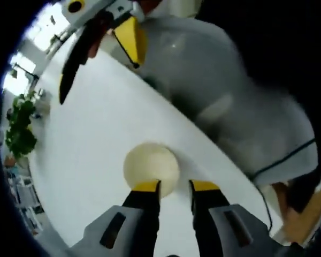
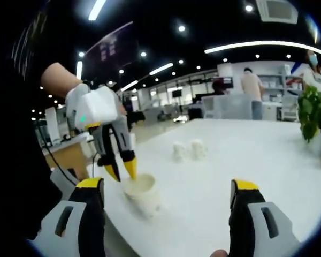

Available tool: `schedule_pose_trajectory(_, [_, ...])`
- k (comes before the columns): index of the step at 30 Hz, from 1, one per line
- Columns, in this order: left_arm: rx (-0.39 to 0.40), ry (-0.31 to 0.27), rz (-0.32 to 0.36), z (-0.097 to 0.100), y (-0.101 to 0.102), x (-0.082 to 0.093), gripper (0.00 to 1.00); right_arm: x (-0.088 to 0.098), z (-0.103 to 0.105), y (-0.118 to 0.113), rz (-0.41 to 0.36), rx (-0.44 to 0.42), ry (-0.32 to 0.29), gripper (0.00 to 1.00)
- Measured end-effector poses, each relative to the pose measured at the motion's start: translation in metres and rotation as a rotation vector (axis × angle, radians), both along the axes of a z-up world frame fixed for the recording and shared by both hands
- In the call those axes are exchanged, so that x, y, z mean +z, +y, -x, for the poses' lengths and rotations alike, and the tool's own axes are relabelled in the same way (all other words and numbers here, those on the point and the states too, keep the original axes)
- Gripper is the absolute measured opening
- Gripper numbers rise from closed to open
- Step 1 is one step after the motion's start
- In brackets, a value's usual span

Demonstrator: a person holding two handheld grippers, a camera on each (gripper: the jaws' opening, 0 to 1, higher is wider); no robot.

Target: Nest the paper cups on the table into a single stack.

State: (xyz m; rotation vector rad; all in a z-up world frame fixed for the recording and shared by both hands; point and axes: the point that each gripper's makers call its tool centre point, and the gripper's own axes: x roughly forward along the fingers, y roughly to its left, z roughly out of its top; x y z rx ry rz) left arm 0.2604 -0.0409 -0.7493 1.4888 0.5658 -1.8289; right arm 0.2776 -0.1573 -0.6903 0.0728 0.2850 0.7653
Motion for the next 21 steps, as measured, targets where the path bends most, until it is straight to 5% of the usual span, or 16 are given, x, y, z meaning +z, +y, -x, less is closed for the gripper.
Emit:
schedule_pose_trajectory(9, [0.264,0.081,0.171,-0.009,0.007,0.019,0.24,0.009,-0.005,0.006,-0.002,0.005,0.001,0.96])
schedule_pose_trajectory(12, [0.355,0.048,0.232,-0.023,0.012,0.025,0.30,0.012,-0.006,0.007,0.001,0.007,0.001,0.96])
schedule_pose_trajectory(21, [0.660,0.071,0.464,-0.050,0.023,0.044,0.40,0.016,-0.008,0.010,0.009,0.017,0.007,0.96])
